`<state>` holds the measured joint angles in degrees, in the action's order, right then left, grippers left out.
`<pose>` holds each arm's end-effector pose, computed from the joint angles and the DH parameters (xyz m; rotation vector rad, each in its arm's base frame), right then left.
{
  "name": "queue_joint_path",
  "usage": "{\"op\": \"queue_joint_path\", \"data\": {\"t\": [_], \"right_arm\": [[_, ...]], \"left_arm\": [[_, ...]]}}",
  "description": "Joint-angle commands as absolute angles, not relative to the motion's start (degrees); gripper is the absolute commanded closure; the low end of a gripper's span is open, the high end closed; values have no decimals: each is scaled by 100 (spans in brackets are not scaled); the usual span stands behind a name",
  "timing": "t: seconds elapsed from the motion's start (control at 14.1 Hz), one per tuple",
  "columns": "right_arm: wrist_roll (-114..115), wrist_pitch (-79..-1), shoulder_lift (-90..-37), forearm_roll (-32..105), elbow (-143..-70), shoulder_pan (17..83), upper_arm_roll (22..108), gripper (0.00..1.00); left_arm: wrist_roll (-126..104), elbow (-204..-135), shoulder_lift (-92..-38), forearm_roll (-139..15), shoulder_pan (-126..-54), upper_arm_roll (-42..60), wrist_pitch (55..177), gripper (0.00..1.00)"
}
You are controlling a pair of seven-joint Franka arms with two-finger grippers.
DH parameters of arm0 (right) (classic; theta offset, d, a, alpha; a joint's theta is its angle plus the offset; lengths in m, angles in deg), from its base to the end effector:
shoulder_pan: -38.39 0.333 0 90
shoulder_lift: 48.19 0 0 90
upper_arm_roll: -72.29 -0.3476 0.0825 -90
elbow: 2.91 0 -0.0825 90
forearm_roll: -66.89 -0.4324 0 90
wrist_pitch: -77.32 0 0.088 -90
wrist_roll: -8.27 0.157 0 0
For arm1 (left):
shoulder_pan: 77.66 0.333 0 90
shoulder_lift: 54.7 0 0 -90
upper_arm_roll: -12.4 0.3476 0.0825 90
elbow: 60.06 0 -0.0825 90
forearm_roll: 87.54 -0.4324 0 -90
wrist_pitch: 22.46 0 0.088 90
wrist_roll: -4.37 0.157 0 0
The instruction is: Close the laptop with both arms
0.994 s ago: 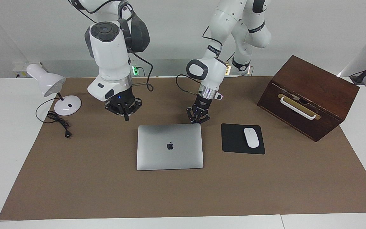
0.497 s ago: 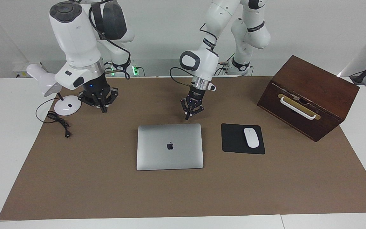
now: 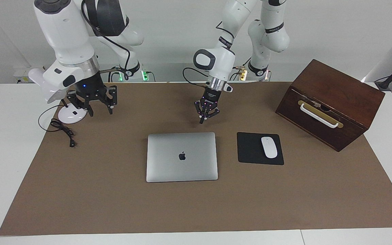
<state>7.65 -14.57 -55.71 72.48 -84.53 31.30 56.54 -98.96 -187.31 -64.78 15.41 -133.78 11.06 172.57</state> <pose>0.6489 0.0723 0.6064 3.0723 0.2454 0.0878 0.4058 -0.4082 0.2845 0.5388 2.3915 -0.3549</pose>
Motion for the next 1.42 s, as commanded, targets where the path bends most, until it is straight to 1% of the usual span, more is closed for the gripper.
{"op": "queue_joint_path", "data": {"t": [0.0,0.14,0.28,0.57,0.92,1.14,1.35], "right_arm": [[607,-1216,-5408,7093,-8483,3065,5770,0],[607,-1014,-5347,7094,-8483,3117,5962,0],[607,-864,-5311,7076,-8491,3127,6182,0],[668,-872,-5267,7041,-8536,3135,6526,0],[808,-995,-5215,6805,-8676,3188,6675,0],[818,-1004,-5092,6786,-8852,3285,6755,0],[818,-1004,-4907,6786,-8887,3364,6816,0]], "left_arm": [[-9487,-18995,-6104,1652,-13408,1152,17327,100],[-9172,-19066,-5990,1652,-13373,1152,17327,100],[-8925,-19101,-5884,1652,-13190,1152,17301,100],[-8275,-19241,-5726,1652,-12847,1143,17204,100],[-7773,-19260,-5673,1652,-12179,1143,17107,100],[-7449,-19242,-5629,1643,-11626,1152,16634,100],[-7316,-19216,-5637,1643,-11361,1152,16606,100]]}}
